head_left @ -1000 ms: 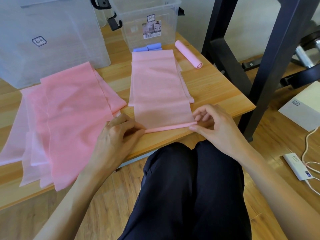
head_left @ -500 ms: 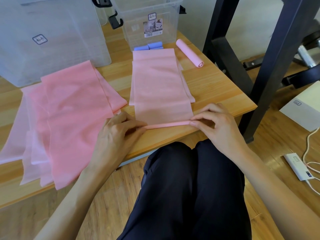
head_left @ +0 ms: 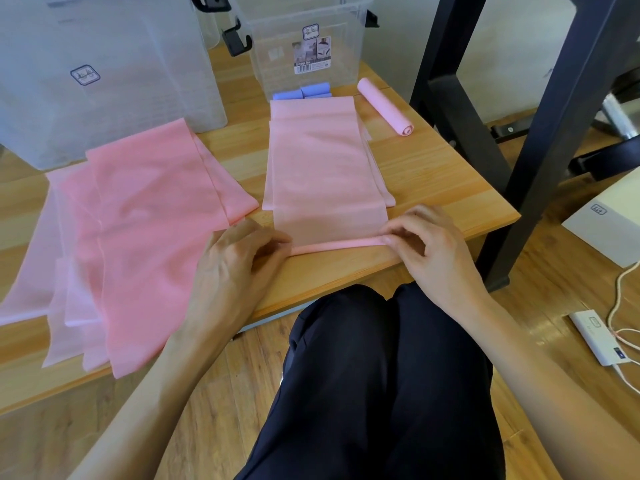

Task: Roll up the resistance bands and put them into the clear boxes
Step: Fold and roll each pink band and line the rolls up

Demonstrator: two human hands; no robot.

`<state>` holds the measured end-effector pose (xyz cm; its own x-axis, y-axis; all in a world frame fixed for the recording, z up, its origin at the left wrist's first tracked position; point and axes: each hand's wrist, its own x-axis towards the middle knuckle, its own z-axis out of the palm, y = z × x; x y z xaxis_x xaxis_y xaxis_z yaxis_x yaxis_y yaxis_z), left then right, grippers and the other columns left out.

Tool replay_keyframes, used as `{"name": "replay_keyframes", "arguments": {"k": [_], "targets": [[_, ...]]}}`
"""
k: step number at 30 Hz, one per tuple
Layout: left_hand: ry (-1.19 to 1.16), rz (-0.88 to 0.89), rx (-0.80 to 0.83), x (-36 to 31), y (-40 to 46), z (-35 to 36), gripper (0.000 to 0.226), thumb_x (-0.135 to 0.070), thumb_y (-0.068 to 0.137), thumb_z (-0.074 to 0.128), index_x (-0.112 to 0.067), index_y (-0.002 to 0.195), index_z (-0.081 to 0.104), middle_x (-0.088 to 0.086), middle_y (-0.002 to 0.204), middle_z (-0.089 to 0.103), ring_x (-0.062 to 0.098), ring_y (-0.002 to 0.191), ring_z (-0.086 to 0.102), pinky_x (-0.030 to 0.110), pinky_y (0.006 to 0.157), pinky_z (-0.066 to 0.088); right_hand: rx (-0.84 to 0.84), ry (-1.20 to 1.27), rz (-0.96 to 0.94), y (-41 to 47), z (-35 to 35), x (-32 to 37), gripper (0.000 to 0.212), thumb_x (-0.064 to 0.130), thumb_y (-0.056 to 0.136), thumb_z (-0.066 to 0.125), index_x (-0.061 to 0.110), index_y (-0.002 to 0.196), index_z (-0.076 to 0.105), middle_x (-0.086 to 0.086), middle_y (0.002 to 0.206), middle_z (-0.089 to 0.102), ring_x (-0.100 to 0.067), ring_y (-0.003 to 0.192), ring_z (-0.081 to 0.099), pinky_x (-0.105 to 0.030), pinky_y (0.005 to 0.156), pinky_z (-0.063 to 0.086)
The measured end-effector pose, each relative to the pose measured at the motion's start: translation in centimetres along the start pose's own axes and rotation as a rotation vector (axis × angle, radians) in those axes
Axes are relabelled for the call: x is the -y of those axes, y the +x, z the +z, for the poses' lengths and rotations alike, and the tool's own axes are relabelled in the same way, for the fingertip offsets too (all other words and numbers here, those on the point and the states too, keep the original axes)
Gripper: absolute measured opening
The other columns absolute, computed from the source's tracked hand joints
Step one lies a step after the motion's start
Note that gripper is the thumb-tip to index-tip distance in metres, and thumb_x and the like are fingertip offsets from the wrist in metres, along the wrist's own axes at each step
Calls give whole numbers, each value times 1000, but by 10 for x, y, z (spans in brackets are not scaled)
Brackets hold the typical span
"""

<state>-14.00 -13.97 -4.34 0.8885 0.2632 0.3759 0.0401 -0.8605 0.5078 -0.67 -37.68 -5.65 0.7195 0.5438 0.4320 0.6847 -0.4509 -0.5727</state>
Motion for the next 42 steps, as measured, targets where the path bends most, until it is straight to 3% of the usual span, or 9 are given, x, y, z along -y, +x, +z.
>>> {"name": "replay_keyframes", "arguments": {"k": [4, 9, 14, 19, 27, 31, 35, 40, 42], "targets": [[26, 6, -10, 0, 0, 1, 12, -31, 92, 59, -24, 90, 69, -11, 90, 62, 18, 86, 61, 45, 79, 51, 9, 1, -24, 0, 0, 0, 21, 29, 87, 64, 10, 92, 73, 0, 91, 59, -19, 94, 54, -40, 88, 47], [59, -3, 7, 4, 0, -3, 22, -39, 92, 58, -27, 98, 76, -11, 96, 60, 18, 92, 58, 43, 83, 49, -6, -18, -28, 4, 2, -2, 25, 30, 86, 66, 8, 94, 75, -2, 91, 59, -21, 93, 54, -41, 84, 48], [4, -43, 5, -3, 8, -6, 21, -36, 89, 56, -26, 96, 72, -13, 87, 64, 16, 82, 61, 44, 80, 52, -11, -22, -47, 4, 4, -1, 15, 25, 90, 63, 13, 94, 71, 2, 91, 58, -17, 93, 51, -43, 86, 47], [47, -48, -9, -1, 7, -4, 15, -32, 92, 62, -24, 93, 74, -10, 92, 59, 16, 89, 57, 46, 82, 51, -20, -61, -54, 7, 3, -2, 27, 32, 88, 64, 10, 99, 76, 0, 92, 58, -18, 93, 51, -36, 84, 45], [26, -43, -53, -1, 11, -3, 17, -29, 91, 61, -24, 98, 75, -12, 87, 61, 11, 79, 56, 46, 79, 52, -42, -72, -51, 8, 7, -5, 24, 31, 93, 58, 10, 97, 69, -1, 95, 58, -16, 94, 49, -39, 85, 45], [46, -41, -36, 3, 11, -1, 19, -32, 90, 61, -23, 97, 76, -9, 93, 61, 16, 87, 58, 47, 80, 52, -27, -51, -75, 12, 7, -9, 31, 34, 88, 63, 7, 98, 74, -4, 95, 59, -23, 94, 54, -41, 84, 47], [12, -31, -27, 4, 13, -3, 11, -23, 89, 71, -22, 98, 78, -9, 91, 64, 13, 81, 58, 38, 76, 53, -6, -17, -55, 17, 5, -8, 27, 27, 87, 63, 6, 98, 74, -5, 92, 59, -24, 93, 54, -43, 80, 50], [-9, -25, 31, 0, 10, -12, 8, -24, 88, 69, -27, 92, 75, -14, 84, 64, 9, 77, 61, 28, 70, 51, 69, 20, -68, 7, -6, -4, 16, 26, 88, 62, 11, 89, 68, 6, 88, 57, -11, 87, 48, -37, 80, 47], [-24, -34, 85, -1, 4, -15, 9, -20, 88, 72, -29, 90, 74, -15, 83, 64, 5, 79, 61, 14, 67, 44, 107, 45, -46, 3, -11, -2, 17, 28, 87, 62, 13, 87, 69, 7, 87, 58, -11, 85, 49, -36, 80, 47]]}}
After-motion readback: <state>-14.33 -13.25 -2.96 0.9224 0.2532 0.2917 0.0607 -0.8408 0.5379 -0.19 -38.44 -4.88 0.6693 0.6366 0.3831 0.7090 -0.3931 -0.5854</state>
